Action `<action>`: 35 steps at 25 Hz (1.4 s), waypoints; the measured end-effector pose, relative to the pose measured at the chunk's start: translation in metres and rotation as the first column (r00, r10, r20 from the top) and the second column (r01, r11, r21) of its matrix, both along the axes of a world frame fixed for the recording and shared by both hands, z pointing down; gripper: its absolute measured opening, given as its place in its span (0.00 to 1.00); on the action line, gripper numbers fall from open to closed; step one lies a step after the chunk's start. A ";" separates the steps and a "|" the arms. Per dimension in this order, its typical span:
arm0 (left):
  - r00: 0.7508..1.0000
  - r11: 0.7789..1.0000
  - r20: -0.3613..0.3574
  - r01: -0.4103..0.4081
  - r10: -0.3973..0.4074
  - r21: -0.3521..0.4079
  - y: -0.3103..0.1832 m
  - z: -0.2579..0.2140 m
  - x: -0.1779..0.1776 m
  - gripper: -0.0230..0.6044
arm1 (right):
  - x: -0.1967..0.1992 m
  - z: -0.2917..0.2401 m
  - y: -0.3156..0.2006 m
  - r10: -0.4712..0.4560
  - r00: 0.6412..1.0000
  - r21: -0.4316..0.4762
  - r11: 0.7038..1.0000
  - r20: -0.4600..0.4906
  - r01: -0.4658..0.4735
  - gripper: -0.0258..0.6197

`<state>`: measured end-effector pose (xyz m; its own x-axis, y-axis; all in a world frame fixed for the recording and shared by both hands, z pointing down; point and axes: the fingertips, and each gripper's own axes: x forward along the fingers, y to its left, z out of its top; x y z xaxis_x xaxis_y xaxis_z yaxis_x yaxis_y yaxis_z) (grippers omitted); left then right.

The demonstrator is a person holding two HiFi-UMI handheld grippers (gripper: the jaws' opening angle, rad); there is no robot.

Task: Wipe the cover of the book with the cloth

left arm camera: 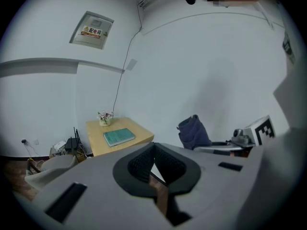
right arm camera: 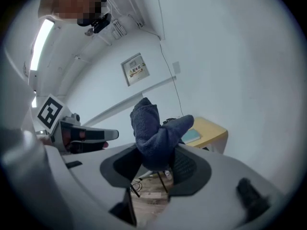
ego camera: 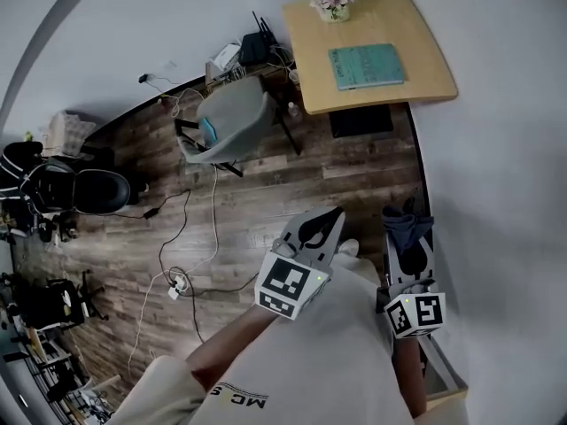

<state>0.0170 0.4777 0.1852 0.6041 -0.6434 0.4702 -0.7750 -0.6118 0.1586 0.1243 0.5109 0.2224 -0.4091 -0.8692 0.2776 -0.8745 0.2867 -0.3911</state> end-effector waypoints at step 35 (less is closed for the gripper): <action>0.953 0.951 -0.084 -0.299 0.293 -0.081 -0.363 0.034 -0.029 0.05 | -0.019 0.032 -0.330 0.323 0.938 -0.169 0.924 -0.129 -0.342 0.30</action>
